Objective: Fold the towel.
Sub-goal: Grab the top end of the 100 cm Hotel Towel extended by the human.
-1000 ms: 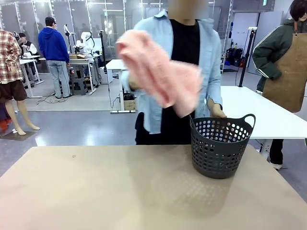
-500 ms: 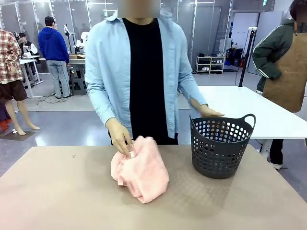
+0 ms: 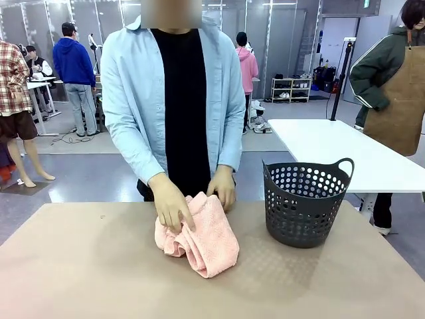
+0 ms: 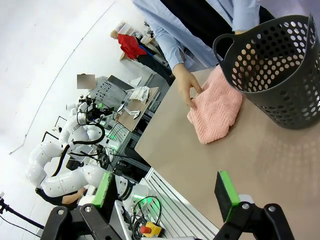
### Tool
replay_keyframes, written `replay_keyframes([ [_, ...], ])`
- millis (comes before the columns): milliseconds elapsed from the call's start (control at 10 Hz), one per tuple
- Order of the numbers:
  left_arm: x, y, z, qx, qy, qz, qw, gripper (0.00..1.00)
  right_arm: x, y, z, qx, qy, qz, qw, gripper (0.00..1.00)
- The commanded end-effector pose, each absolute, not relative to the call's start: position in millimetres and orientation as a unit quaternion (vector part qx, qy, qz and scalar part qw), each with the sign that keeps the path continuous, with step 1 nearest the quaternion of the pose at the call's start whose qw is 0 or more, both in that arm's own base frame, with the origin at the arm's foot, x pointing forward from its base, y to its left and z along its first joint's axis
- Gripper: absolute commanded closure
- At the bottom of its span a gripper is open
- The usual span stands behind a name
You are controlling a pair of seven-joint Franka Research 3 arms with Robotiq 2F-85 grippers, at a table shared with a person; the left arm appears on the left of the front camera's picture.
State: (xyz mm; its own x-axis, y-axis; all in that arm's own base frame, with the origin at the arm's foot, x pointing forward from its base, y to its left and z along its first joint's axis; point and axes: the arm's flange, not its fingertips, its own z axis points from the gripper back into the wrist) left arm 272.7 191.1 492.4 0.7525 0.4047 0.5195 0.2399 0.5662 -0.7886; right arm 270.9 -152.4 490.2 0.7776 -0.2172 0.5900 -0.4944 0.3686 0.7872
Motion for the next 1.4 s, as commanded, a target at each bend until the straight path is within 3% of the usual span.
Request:
replay_keyframes([
  [0, 276.1, 192.5, 493.5, -0.469, -0.358, 0.042, 0.806, 0.0, 272.6, -153.4, 491.9, 0.555, -0.328, 0.097, 0.758, 0.0],
  [1300, 276.1, 192.5, 493.5, -0.469, -0.358, 0.042, 0.806, 0.0, 272.6, -153.4, 491.9, 0.555, -0.328, 0.097, 0.758, 0.0],
])
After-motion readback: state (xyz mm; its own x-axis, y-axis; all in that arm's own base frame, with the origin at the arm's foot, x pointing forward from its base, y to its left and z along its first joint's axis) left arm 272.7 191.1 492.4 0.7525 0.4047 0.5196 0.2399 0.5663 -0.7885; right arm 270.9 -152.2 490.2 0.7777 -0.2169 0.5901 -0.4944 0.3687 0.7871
